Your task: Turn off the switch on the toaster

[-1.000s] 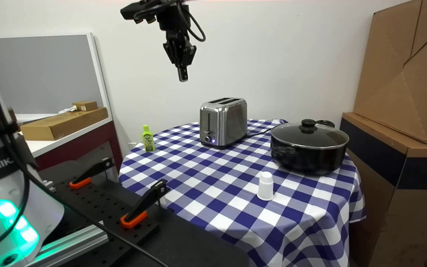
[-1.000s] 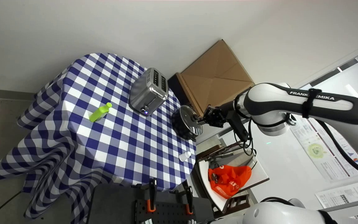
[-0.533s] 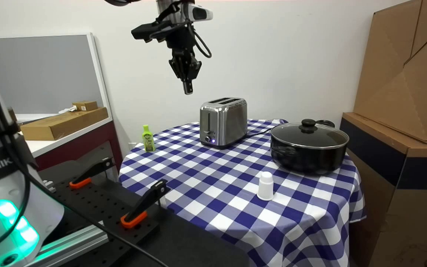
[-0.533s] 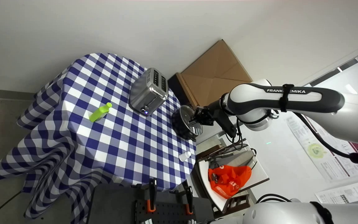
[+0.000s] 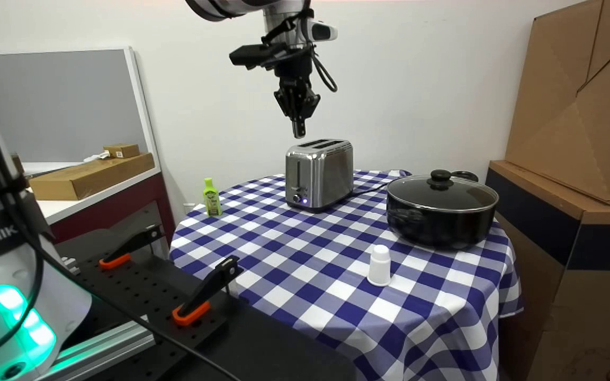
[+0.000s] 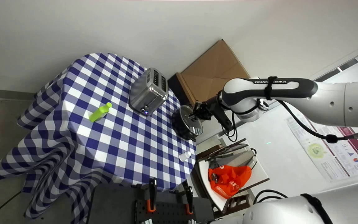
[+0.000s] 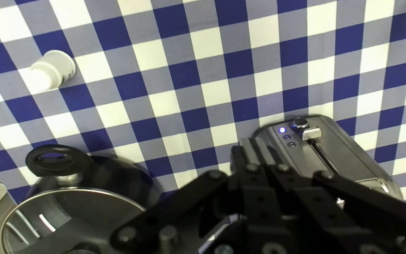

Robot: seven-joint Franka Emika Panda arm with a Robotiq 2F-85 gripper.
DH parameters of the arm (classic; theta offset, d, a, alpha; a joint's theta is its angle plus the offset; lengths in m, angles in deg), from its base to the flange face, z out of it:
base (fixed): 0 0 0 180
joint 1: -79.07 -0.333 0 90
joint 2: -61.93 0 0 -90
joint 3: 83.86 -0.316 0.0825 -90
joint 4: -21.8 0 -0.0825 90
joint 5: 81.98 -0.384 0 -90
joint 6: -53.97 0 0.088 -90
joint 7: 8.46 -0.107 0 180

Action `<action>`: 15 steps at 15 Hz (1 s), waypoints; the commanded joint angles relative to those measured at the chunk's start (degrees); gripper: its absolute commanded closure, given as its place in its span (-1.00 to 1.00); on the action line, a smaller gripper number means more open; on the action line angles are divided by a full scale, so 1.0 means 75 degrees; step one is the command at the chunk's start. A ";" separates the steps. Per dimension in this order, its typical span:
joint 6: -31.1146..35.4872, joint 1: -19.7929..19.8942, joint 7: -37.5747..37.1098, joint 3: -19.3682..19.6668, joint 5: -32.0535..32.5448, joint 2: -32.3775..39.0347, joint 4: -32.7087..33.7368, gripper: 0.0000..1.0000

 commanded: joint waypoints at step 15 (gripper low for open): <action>0.3625 -0.0848 0.0233 -0.0032 0.0599 0.3786 0.1062 1.00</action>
